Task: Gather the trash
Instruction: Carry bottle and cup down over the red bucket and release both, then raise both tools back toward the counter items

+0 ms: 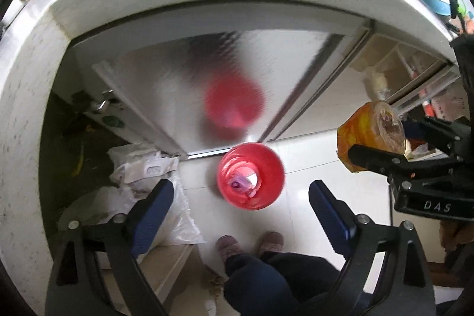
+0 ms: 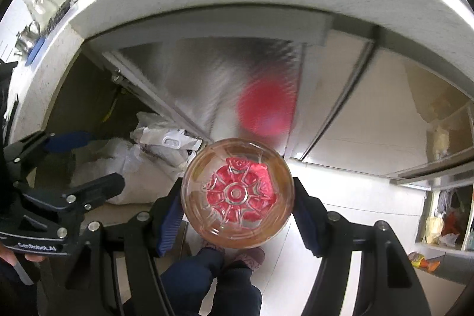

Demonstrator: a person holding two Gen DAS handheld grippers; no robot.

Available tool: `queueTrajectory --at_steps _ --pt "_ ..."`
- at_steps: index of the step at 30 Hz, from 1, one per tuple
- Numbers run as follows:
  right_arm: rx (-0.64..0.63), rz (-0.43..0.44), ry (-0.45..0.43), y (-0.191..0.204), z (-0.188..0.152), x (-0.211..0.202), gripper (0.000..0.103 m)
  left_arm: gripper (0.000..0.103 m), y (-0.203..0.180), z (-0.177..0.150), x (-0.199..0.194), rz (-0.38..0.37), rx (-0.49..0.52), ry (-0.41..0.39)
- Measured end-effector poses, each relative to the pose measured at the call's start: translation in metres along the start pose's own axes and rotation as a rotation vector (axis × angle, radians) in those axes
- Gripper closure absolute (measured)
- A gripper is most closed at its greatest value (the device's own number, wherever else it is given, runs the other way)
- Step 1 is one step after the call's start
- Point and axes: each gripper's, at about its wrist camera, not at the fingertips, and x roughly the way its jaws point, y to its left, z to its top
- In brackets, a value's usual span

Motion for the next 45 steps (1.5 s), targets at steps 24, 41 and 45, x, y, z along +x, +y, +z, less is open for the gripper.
queueTrajectory --at_steps 24,41,45 --pt "-0.064 0.0 0.083 0.027 0.006 0.007 0.005 0.0 0.021 -0.013 -0.019 0.072 -0.028 0.033" --pt "-0.022 -0.058 -0.148 0.048 0.018 -0.192 0.001 0.0 -0.024 0.022 -0.209 0.066 0.046 -0.171" --pt "0.002 -0.061 -0.224 0.044 0.016 -0.23 0.001 0.0 -0.032 0.026 -0.238 0.093 0.053 -0.236"
